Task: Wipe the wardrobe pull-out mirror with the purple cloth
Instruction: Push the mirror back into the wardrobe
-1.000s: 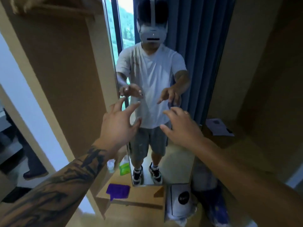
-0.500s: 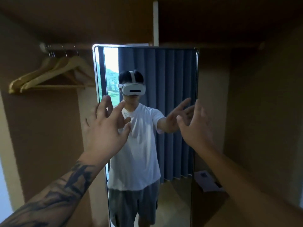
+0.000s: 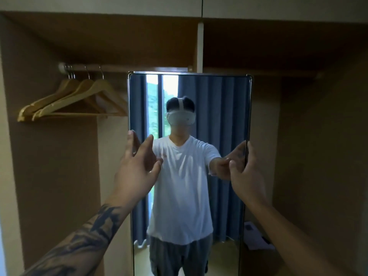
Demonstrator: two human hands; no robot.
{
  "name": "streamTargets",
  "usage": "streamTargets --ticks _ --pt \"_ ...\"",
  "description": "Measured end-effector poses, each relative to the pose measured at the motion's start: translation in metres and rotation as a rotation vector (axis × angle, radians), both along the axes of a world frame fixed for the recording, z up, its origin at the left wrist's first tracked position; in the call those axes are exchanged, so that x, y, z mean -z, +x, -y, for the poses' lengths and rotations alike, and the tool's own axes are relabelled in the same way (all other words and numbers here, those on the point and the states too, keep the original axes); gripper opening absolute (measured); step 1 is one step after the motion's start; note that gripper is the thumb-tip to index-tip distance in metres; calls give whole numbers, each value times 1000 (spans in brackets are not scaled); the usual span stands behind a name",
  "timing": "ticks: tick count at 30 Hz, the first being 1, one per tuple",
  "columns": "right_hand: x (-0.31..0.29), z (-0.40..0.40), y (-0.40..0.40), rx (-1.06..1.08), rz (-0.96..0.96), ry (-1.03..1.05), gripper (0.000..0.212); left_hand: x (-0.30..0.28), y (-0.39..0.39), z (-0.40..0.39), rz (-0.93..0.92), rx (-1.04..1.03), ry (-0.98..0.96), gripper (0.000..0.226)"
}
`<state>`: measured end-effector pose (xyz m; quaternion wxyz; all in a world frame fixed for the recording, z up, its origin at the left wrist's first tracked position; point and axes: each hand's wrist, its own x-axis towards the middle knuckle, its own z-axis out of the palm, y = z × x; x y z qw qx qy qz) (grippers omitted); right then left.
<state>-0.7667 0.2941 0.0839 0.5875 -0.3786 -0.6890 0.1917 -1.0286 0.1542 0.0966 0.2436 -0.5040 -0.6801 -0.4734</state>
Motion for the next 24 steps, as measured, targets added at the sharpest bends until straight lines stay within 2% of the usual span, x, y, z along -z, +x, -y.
streamTargets --ticks 9,18,24 --pt "5 25 16 -26 8 84 80 1 -8 -16 15 1 -155 96" --pt "16 61 24 10 79 179 88 21 23 -23 -31 24 -375 94" --pt "34 90 15 -17 97 230 79 43 44 -2 -86 81 -452 90"
